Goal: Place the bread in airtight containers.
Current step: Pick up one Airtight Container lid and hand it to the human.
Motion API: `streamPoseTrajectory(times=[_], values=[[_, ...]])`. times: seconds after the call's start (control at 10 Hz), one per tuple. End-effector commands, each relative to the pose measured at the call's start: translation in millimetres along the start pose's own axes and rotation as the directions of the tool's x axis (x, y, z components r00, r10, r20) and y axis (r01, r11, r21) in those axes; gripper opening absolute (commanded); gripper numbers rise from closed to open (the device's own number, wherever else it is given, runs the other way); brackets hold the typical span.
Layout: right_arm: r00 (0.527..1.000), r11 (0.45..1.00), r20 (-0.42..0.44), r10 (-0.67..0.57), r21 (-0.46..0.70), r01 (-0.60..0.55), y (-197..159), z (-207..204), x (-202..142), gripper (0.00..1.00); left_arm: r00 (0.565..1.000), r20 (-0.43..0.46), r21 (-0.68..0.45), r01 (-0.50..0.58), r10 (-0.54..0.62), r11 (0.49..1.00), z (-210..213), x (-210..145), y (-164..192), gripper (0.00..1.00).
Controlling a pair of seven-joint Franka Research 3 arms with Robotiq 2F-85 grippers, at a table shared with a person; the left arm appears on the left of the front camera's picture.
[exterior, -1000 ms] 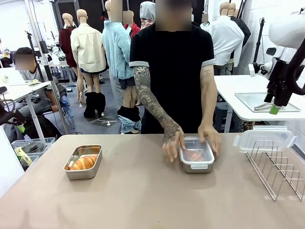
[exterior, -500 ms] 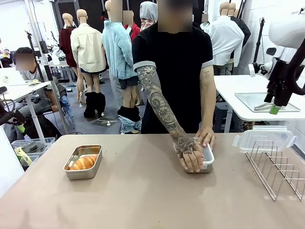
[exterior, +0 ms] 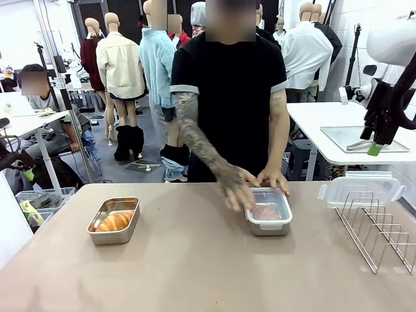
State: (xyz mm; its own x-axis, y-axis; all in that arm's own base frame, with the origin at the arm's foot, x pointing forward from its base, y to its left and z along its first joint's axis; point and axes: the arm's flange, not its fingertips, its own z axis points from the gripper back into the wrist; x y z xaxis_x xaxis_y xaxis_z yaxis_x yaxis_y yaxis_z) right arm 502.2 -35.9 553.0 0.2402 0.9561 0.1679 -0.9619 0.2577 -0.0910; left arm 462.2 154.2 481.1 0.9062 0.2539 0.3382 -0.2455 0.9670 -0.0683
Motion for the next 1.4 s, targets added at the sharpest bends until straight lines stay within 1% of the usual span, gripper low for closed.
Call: streamPoseTrajectory(times=[0.0,1.2,1.3], values=[[1.0,1.0,-0.004,0.007,-0.001,-0.007,-1,-1,-1,1.0,1.0,0.005,0.022,0.002,-0.002,1.0,1,-3,2,1.0],[1.0,1.0,0.0,0.0,0.0,0.0,0,0,0,1.0,1.0,0.005,0.022,0.002,-0.002,1.0,1,-3,2,1.0],[0.999,0.999,-0.041,0.003,-0.05,-0.006,14,-5,3,1.0,1.0,0.005,0.022,0.002,-0.002,1.0,1,-3,2,1.0]])
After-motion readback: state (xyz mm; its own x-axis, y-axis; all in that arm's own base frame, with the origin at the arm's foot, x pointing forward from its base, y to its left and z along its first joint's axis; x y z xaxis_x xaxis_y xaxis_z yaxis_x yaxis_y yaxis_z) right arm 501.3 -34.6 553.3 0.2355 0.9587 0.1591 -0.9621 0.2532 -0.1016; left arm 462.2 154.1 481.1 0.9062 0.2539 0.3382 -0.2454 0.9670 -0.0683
